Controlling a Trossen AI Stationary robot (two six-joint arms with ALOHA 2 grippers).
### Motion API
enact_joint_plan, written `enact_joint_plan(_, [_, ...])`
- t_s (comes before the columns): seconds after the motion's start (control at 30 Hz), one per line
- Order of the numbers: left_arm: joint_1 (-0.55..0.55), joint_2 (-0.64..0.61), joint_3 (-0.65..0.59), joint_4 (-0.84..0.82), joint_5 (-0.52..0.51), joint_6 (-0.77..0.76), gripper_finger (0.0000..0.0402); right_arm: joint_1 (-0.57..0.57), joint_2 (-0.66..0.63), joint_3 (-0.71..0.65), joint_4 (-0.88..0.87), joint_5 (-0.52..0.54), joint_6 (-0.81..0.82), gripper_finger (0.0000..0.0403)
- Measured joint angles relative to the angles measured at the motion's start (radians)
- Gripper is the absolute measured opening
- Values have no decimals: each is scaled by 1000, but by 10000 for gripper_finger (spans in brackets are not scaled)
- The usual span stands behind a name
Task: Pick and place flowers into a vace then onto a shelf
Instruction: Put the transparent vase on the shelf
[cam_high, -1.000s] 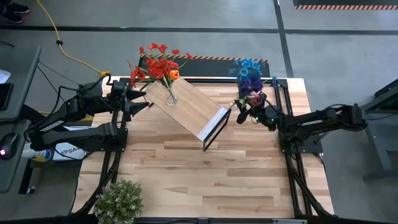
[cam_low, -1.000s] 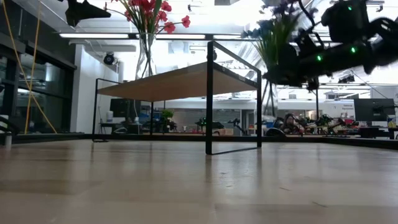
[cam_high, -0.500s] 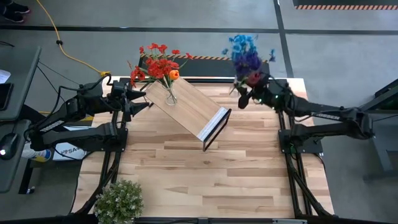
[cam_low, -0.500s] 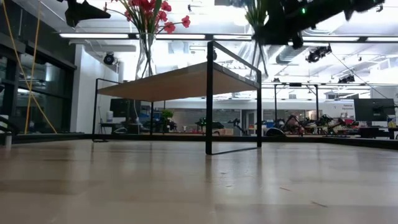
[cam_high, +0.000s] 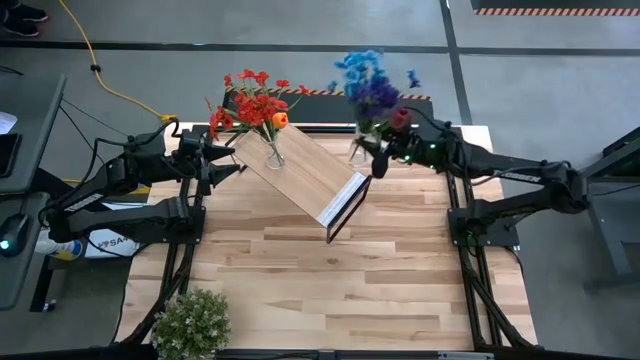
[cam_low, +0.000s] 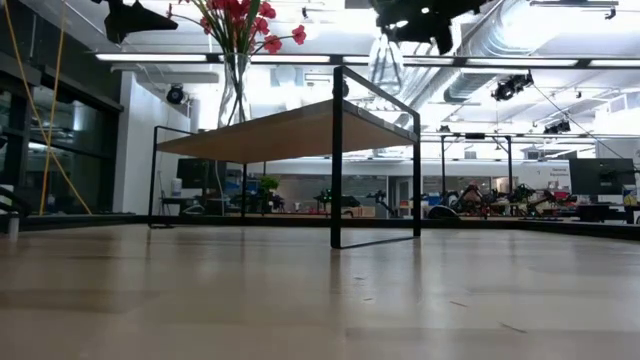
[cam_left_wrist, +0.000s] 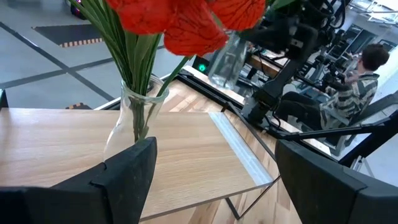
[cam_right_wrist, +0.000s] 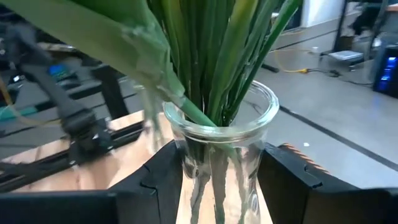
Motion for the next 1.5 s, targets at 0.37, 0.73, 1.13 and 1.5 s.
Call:
enact_joint_plan(0.37, [0, 0, 0, -1, 0, 0, 358, 150, 69, 8, 82, 10, -1, 170])
enact_joint_plan(0.73, [0, 0, 0, 2, 0, 1, 358, 282, 97, -24, 112, 170, -71, 170])
enact_joint_plan(1.13, [0, 0, 0, 2, 0, 0, 358, 246, 102, -231, 479, 165, -19, 170])
enact_joint_plan(1.5, [0, 0, 0, 3, 0, -1, 358, 233, 104, -284, 546, 144, 12, 170])
